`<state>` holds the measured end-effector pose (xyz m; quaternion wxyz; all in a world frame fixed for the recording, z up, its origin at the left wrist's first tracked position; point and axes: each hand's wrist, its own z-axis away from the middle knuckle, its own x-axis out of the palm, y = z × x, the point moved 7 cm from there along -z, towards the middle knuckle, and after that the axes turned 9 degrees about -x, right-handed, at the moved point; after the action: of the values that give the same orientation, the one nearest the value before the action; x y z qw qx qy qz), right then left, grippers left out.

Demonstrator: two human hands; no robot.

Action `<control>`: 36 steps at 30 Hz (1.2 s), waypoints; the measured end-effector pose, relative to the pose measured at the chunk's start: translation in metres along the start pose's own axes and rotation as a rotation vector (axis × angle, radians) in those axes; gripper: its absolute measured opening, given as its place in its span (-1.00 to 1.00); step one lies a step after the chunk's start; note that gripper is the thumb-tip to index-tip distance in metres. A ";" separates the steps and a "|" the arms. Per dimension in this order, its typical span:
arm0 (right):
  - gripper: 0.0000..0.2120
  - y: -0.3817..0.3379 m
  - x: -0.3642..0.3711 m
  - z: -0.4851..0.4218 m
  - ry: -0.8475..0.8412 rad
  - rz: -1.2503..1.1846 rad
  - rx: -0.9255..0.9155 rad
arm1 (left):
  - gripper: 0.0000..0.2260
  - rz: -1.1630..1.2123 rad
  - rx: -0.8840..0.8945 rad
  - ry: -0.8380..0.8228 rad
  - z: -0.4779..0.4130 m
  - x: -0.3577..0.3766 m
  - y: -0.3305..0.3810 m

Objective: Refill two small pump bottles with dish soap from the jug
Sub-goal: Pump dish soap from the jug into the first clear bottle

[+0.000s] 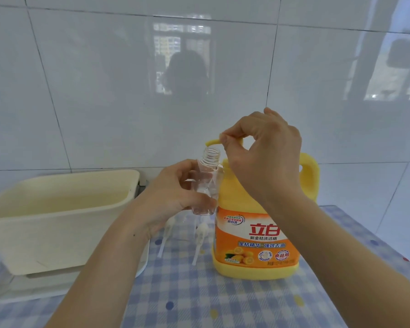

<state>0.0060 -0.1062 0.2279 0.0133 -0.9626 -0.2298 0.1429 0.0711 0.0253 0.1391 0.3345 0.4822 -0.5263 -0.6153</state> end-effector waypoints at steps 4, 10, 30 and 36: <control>-0.90 0.002 0.001 0.001 0.015 -0.033 0.001 | -0.46 0.017 -0.003 0.001 0.001 -0.001 0.000; -0.89 0.002 0.002 0.003 0.039 -0.043 -0.011 | -0.53 0.075 -0.007 0.011 0.002 -0.005 0.001; -0.92 0.002 0.009 0.029 0.073 -0.089 -0.043 | -0.50 -0.025 -0.039 0.048 -0.001 -0.009 -0.009; -0.93 0.002 0.008 0.029 0.080 -0.102 -0.032 | -0.40 -0.128 -0.072 -0.022 -0.002 -0.006 -0.014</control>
<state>0.0059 -0.1056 0.1978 0.0142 -0.9546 -0.2802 0.0997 0.0766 0.0334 0.1273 0.3060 0.4958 -0.4755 -0.6591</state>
